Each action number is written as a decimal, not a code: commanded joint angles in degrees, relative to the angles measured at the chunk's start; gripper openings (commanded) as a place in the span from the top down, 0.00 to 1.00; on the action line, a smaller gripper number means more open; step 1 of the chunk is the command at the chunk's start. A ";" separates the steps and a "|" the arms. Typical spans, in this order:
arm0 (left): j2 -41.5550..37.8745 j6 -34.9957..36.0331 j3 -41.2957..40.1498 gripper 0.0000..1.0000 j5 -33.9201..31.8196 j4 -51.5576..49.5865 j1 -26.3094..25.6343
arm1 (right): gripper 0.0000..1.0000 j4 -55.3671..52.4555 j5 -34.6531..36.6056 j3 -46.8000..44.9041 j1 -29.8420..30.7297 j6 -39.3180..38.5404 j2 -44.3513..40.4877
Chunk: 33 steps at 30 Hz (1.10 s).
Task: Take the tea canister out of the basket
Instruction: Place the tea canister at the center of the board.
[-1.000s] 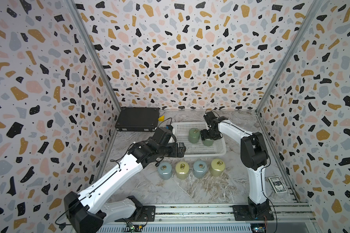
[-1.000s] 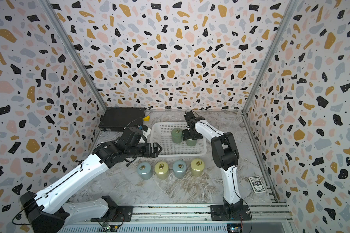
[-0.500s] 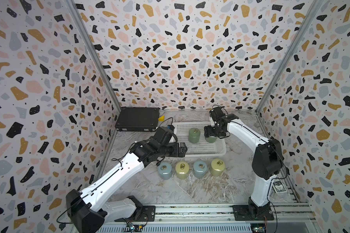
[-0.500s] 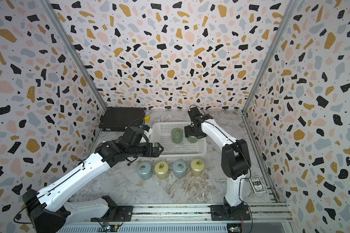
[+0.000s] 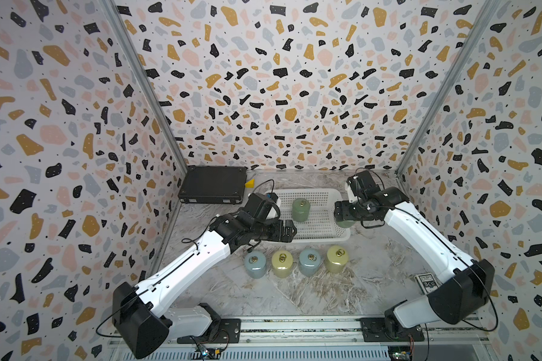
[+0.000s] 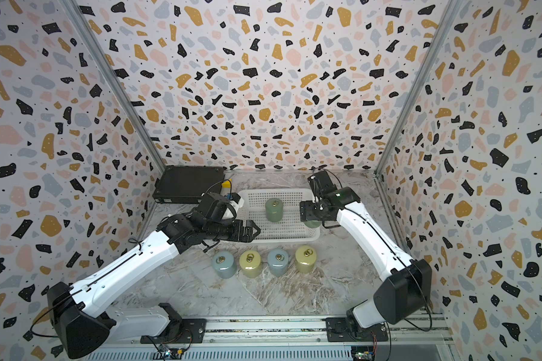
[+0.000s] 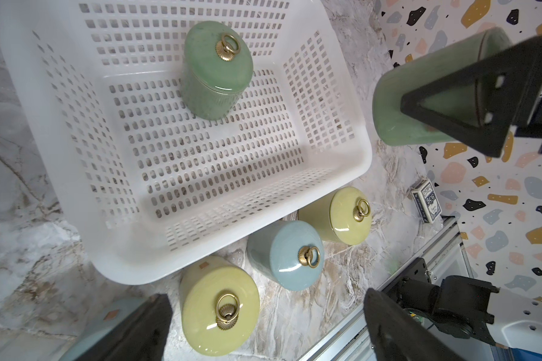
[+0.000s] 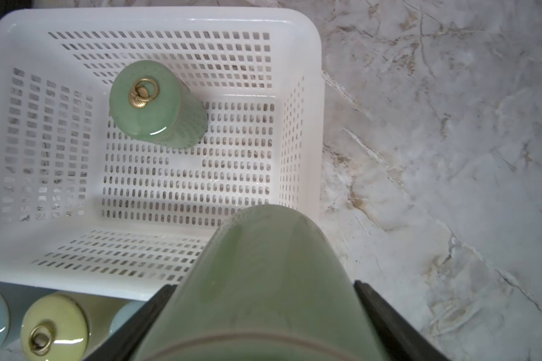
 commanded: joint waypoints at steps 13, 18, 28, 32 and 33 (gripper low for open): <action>-4.10 -1.47 -1.35 0.00 0.60 0.50 -0.15 | 0.23 -1.40 4.12 -19.91 -0.27 8.52 -16.54; -5.16 -1.83 -1.69 0.00 -0.17 -0.47 -0.14 | 0.22 3.22 3.23 -25.28 -0.27 9.18 -16.54; -6.59 -1.99 -1.70 0.00 -1.29 -1.92 -0.15 | 0.21 9.81 4.44 -31.15 -0.43 9.60 -13.09; -7.03 -2.13 -1.89 0.00 -1.57 -2.21 -0.14 | 0.21 12.23 5.00 -33.19 -0.72 9.53 -12.01; -7.11 -2.17 -1.96 0.00 -1.55 -2.27 -0.15 | 0.21 12.93 4.94 -33.64 -0.80 9.60 -11.74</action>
